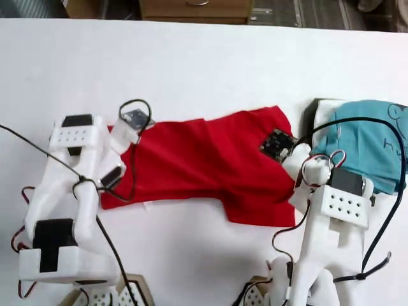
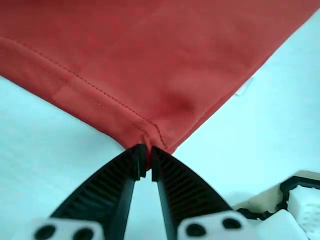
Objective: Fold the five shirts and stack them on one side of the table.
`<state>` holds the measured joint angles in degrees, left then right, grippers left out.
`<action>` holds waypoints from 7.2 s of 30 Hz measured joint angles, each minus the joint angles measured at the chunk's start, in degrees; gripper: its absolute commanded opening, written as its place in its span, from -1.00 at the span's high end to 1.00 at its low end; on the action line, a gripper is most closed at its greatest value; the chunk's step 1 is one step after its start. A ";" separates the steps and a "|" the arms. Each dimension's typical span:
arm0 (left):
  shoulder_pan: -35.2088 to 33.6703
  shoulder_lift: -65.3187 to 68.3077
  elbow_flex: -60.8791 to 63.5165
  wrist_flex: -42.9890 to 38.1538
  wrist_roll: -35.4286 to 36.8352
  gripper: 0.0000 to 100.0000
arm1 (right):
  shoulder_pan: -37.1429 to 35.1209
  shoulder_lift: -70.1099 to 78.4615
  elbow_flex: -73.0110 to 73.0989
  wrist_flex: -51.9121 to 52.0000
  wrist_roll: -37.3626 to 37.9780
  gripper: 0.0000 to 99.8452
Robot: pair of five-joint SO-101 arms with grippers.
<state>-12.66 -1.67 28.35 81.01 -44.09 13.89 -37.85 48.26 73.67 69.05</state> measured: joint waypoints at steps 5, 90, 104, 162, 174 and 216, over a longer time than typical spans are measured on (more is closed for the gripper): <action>1.41 0.00 5.01 -1.85 0.00 0.96 | -1.05 0.00 0.70 0.00 0.00 0.96; 4.84 51.52 -68.31 19.78 15.47 0.57 | -15.38 66.99 -53.01 -17.41 -21.27 0.96; 2.81 49.23 -61.71 19.87 12.66 0.57 | -11.52 80.70 -71.47 -10.81 -21.27 0.96; -0.62 44.75 -82.99 20.48 7.91 0.57 | -16.79 96.62 -140.48 24.62 -21.27 0.96; 3.69 15.91 -39.65 17.49 7.91 0.57 | -12.48 85.98 -134.15 26.73 -27.52 0.96; 2.20 11.52 -20.48 1.32 10.46 0.57 | -12.48 30.07 1.32 -21.89 -25.85 0.96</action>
<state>-10.46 9.85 7.87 82.33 -33.63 1.41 -7.78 49.58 51.78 43.21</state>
